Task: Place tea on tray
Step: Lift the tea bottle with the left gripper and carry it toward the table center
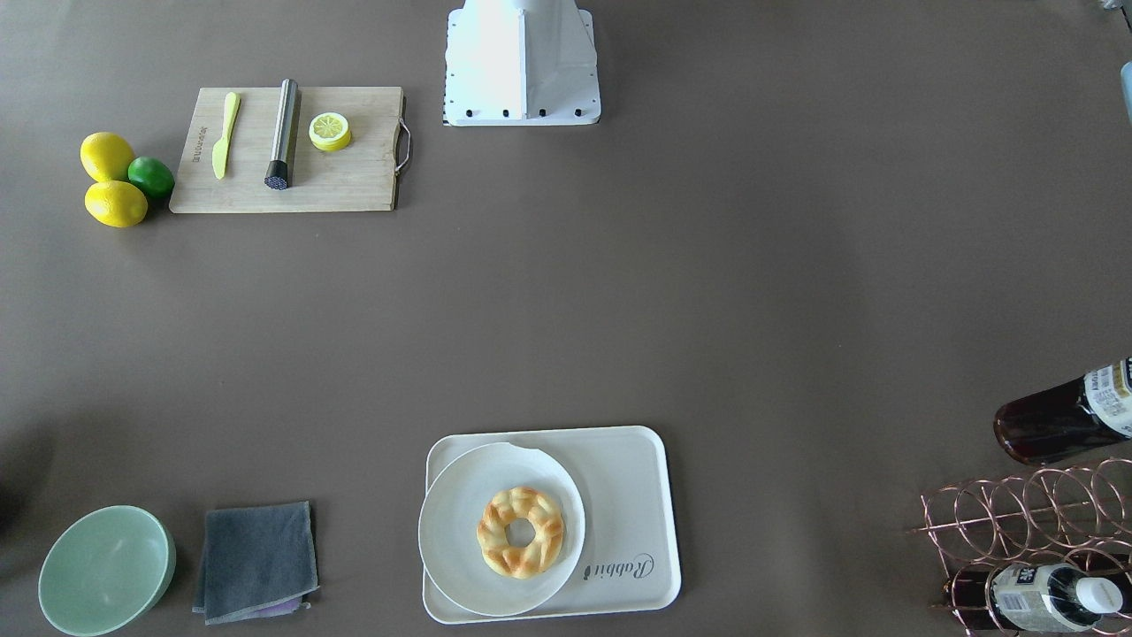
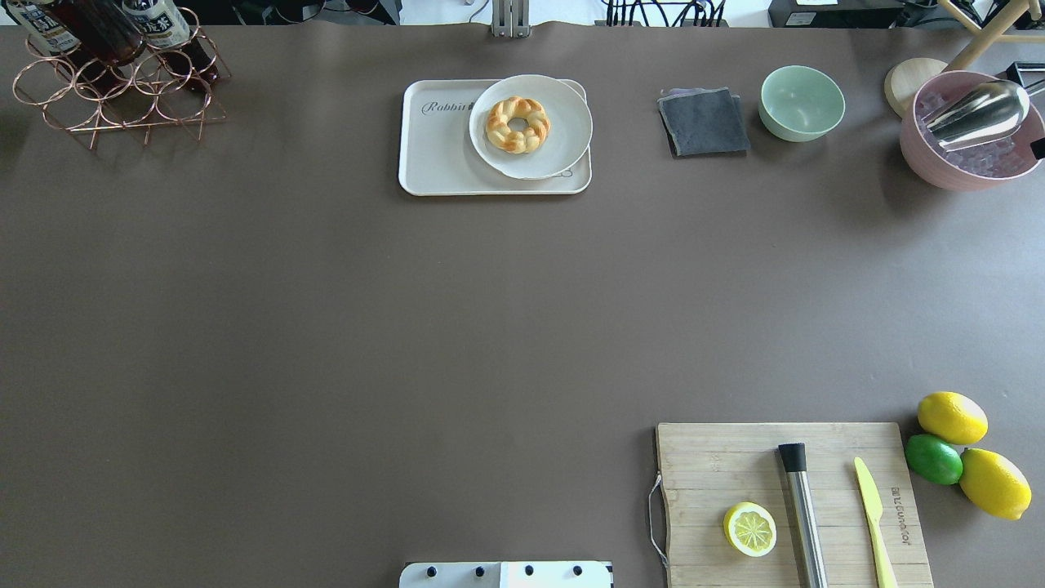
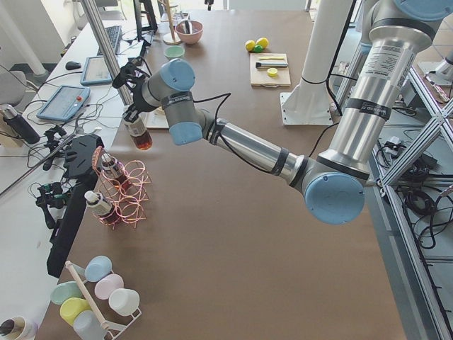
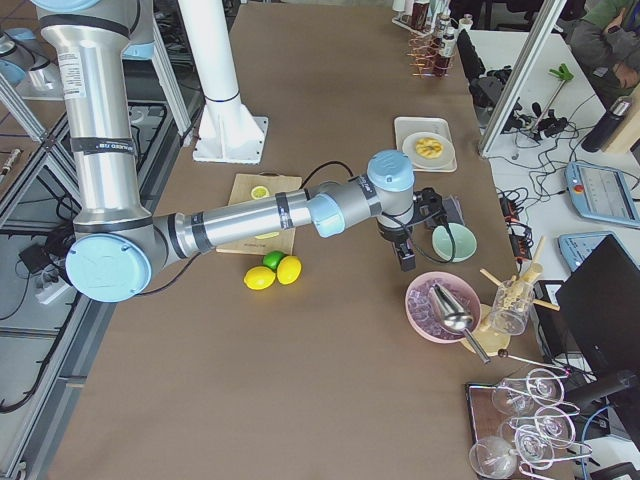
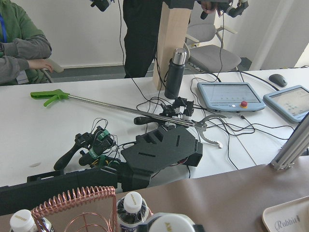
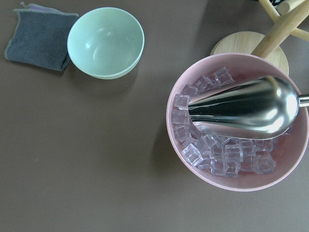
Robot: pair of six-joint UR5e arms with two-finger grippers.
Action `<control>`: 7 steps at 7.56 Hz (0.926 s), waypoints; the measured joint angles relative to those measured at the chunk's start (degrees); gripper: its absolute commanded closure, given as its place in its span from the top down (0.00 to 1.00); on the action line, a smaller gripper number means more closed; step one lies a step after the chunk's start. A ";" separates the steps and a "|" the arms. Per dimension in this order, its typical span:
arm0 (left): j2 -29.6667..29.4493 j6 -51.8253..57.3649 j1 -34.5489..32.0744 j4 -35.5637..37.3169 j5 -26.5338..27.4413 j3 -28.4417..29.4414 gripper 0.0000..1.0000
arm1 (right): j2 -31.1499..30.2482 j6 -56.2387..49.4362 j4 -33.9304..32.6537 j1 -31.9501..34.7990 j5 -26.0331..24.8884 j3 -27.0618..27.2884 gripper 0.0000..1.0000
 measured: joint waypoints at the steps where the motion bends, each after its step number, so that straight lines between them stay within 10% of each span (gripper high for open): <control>1: 0.19 0.21 3.20 2.97 0.18 -4.87 0.00 | 0.02 0.00 0.02 -0.02 0.03 0.23 1.00; 7: -11.21 5.97 40.92 17.88 25.75 -13.95 0.00 | 0.13 -0.10 5.19 -0.42 2.58 1.68 1.00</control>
